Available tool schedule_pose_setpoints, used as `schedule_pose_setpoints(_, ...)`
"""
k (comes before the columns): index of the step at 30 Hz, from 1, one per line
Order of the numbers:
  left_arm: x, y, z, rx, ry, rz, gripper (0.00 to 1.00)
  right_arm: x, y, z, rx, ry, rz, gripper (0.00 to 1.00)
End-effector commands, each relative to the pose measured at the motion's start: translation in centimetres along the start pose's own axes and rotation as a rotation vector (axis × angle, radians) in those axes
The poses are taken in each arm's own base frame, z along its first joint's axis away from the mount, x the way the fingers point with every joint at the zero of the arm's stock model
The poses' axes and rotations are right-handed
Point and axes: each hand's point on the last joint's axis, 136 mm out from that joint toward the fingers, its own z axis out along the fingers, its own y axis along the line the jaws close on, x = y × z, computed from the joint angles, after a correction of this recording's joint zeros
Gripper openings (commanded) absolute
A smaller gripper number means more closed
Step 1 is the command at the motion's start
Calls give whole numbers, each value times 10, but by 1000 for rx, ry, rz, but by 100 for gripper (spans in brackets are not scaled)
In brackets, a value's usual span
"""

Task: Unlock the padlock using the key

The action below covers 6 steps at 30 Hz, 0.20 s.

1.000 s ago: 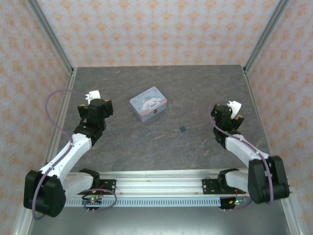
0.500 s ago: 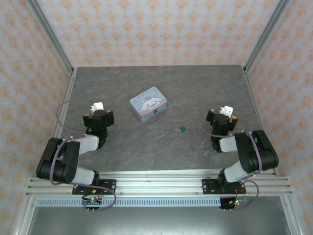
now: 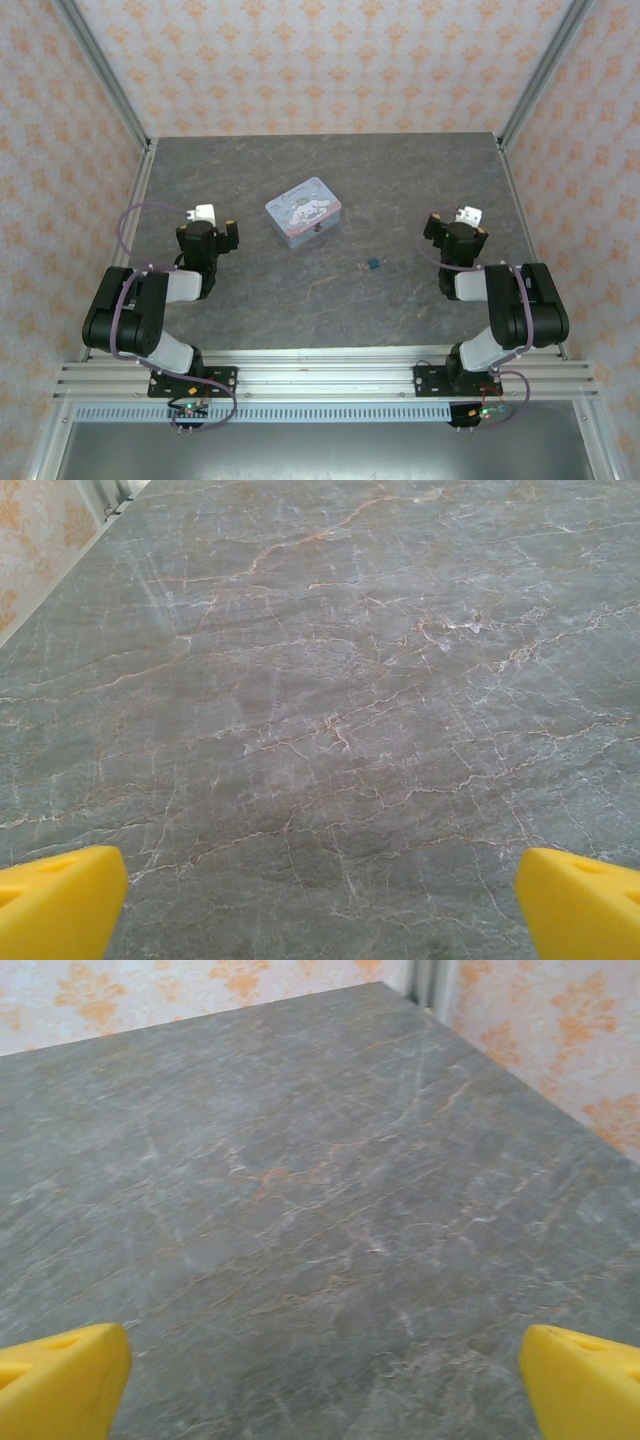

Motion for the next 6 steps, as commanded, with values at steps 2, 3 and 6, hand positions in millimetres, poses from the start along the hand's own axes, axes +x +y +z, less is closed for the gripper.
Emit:
schedule_pose_setpoints(2, -19, -4, 0, 11, -54, 3, 100, -2, 15, 5, -102, 36, -10, 99)
schedule_pose_setpoints(3, -19, -4, 0, 5, -54, 6, 100, -2, 16, 5, -106, 35, -7, 99)
schedule_pose_setpoints(6, -18, -3, -1, 2, -58, 6, 100, -3, 16, 2, -111, 20, -9, 99)
